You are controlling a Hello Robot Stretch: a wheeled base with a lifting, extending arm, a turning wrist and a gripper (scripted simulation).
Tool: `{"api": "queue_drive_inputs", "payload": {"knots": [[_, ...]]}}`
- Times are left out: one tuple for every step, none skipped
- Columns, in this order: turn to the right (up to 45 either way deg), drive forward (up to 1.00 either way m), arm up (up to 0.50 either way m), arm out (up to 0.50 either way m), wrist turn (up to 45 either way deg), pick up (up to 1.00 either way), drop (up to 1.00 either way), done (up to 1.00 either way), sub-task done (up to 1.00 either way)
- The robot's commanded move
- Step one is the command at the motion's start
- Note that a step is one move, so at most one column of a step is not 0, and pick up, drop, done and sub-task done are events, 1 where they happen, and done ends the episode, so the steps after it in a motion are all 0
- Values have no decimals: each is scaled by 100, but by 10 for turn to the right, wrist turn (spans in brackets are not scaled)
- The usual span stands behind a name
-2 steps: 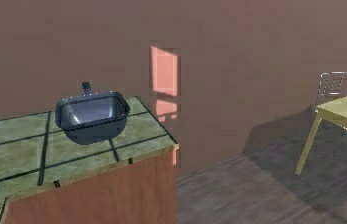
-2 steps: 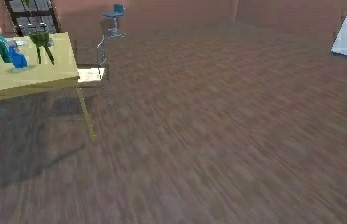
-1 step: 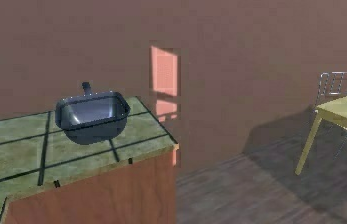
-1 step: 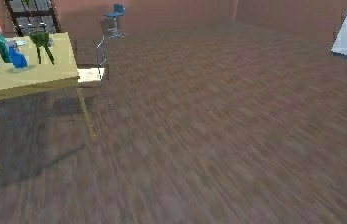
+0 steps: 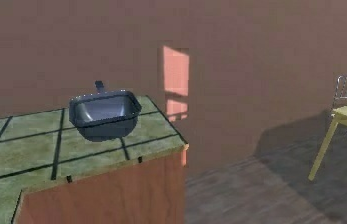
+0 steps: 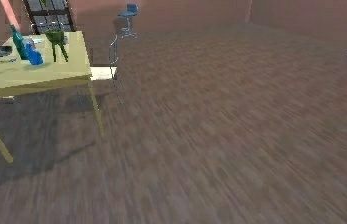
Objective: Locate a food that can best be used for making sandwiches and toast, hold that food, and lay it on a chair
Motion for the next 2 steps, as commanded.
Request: {"api": "queue_drive_inputs", "payload": {"knots": [[0,25,0,0,0,0,0,0,0],[450,0,0,0,0,0,0,0,0]]}}
